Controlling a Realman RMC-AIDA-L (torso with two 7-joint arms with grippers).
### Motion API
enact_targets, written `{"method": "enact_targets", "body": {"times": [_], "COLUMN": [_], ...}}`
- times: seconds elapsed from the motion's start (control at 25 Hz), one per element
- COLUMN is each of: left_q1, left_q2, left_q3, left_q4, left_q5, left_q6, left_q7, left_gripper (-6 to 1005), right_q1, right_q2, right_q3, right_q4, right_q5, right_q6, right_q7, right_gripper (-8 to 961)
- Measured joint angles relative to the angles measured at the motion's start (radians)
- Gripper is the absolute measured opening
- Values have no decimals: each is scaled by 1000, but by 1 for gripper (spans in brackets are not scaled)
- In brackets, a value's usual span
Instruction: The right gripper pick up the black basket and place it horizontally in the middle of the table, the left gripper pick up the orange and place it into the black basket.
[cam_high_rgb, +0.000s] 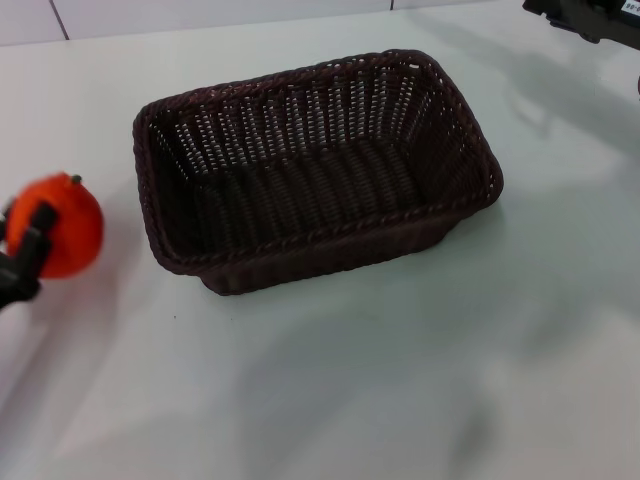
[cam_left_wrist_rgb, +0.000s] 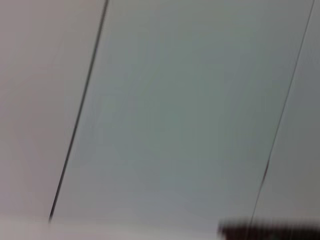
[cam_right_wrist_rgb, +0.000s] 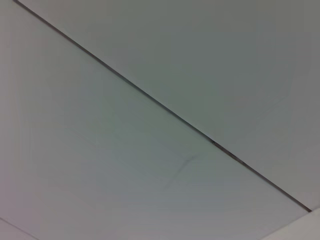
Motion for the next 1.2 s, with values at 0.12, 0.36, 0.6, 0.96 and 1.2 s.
{"method": "enact_targets", "body": {"times": [0.12, 0.36, 0.6, 0.96, 1.2], "left_q1": [-8, -92, -222, -311, -274], "left_q2": [4, -13, -14, -22, -20], "left_q3": [-51, -43, 105, 289, 238], "left_q4": [-14, -84, -84, -93, -114], "left_q5": [0, 5, 10, 3, 0], "left_q6": [-123, -257, -204, 39, 1], "left_q7": [-60, -168, -213, -315, -290], "left_gripper": [290, 265, 223, 315, 553], "right_q1": [0, 8, 17, 24, 22], "right_q2": [5, 14, 20, 31, 40], "right_q3": [0, -5, -8, -5, 0], "right_q4": [0, 2, 2, 11, 12], "right_q5": [17, 37, 40, 41, 82], "right_q6": [-2, -3, -1, -3, -4], "right_q7": [-15, -41, -53, -80, -130], "right_gripper": [892, 892, 890, 886, 887]}}
